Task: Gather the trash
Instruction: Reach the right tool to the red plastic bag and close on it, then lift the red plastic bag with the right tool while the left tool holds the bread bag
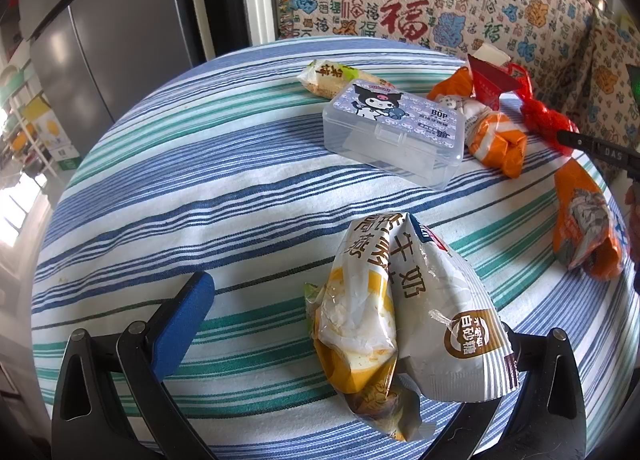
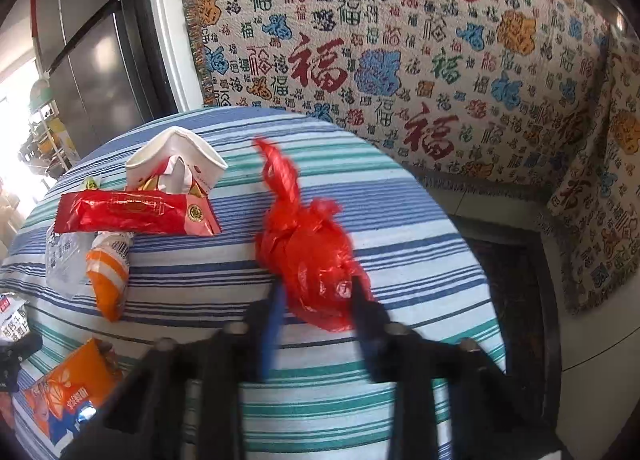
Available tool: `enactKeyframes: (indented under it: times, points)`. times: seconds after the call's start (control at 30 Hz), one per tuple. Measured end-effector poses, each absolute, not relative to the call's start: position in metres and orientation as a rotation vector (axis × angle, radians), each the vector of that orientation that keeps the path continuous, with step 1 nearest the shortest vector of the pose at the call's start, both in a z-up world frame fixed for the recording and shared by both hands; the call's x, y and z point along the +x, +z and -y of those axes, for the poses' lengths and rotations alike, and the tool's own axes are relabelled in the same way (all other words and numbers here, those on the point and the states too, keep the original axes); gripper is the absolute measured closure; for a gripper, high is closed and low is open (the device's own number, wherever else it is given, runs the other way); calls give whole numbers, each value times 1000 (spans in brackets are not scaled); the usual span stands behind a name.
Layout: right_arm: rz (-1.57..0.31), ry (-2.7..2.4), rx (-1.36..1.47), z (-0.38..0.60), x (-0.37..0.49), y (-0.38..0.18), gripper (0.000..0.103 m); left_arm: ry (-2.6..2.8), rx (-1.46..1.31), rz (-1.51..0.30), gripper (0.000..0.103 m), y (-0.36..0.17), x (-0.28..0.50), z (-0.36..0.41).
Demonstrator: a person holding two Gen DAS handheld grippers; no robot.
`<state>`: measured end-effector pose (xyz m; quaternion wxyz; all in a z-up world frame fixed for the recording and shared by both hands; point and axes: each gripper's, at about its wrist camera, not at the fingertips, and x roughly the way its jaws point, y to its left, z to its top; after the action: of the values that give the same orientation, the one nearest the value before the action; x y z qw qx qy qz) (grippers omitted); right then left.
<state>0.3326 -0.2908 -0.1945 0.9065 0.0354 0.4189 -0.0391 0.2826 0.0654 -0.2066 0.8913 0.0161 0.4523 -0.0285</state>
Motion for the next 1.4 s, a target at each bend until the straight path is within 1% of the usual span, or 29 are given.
enactKeyframes:
  times: [0.17, 0.23, 0.3, 0.33, 0.37, 0.53, 0.63, 0.67, 0.87, 0.93, 1.07, 1.1, 1.13, 1.17, 1.2, 1.27, 1.4]
  points:
    - [-914, -52, 112, 281, 304, -190, 75, -69, 35, -939, 0, -206, 283, -66]
    - [-926, -37, 115, 273, 285, -191, 72, -83, 44, -940, 0, -206, 282, -66]
    - [-918, -64, 104, 270, 271, -193, 51, -95, 52, -941, 0, -206, 280, -68]
    - [-914, -73, 107, 271, 267, -193, 34, -98, 52, -941, 0, -206, 278, -70]
    - [-911, -76, 105, 270, 264, -194, 31, -104, 54, -941, 0, -206, 277, -71]
    - [-953, -67, 101, 273, 264, -203, 30, -161, 86, -947, 0, -207, 270, -75]
    - [-946, -88, 100, 278, 266, -203, 30, -187, 98, -955, 0, -206, 268, -82]
    - [-948, -88, 99, 278, 267, -203, 29, -188, 98, -955, 0, -206, 268, -84]
    - [-959, -36, 50, 243, 272, -207, 29, -178, 91, -947, 0, -207, 270, -88]
    - [-949, 16, 52, 231, 273, -207, 30, -177, 91, -949, 0, -207, 271, -88]
    - [-959, -58, -11, 242, 274, -208, 30, -175, 89, -951, 0, -207, 268, -94]
    - [-974, -51, 6, 250, 274, -213, 28, -176, 88, -951, 0, -207, 268, -95]
    - [-965, -33, 33, 256, 273, -213, 22, -179, 89, -949, 0, -207, 267, -95]
    - [-969, -27, 23, 256, 273, -214, 18, -178, 89, -946, 0, -208, 267, -95]
    - [-963, -24, -2, 253, 274, -215, 18, -176, 88, -944, 0, -208, 267, -95]
    - [-946, -35, 16, 250, 280, -218, 10, -174, 82, -941, 0, -208, 270, -94]
    - [-950, -65, 26, 243, 298, -217, 6, -163, 77, -941, 0, -208, 276, -95]
